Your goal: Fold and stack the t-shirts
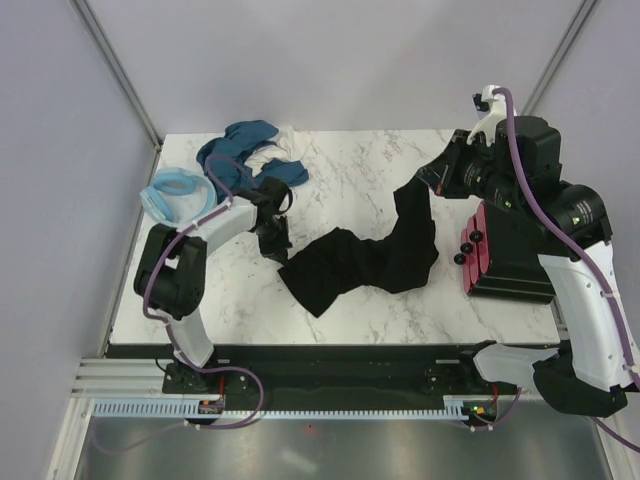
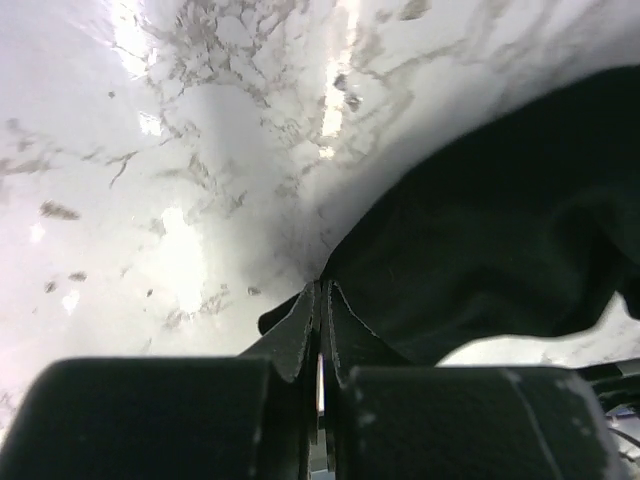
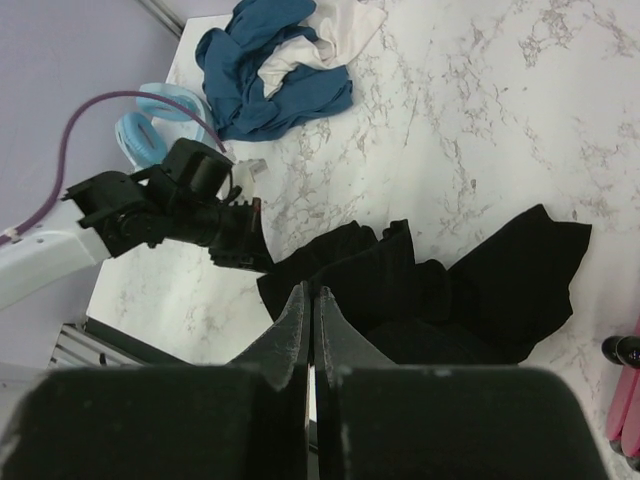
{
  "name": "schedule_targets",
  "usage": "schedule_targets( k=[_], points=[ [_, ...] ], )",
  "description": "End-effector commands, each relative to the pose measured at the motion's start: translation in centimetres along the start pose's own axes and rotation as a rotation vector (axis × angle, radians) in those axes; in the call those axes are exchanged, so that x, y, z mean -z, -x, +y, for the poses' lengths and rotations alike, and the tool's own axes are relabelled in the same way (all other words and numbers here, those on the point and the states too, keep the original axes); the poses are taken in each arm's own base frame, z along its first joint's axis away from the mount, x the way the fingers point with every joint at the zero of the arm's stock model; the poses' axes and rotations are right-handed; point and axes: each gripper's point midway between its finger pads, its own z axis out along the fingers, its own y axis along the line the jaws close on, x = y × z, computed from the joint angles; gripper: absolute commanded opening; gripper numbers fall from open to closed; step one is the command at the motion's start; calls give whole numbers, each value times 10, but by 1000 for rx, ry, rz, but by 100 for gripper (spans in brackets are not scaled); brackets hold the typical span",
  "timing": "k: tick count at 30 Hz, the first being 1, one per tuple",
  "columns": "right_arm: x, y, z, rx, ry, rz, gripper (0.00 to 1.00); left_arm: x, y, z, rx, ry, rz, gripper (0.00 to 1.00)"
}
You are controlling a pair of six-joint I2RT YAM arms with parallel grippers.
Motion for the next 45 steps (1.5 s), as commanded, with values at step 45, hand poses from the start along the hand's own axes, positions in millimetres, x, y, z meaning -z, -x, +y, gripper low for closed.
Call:
schedule_targets(
  k=[45],
  points=[
    [112, 181, -34, 73, -316, -710, 0, 451, -11, 75, 325, -20, -1063, 2]
  ],
)
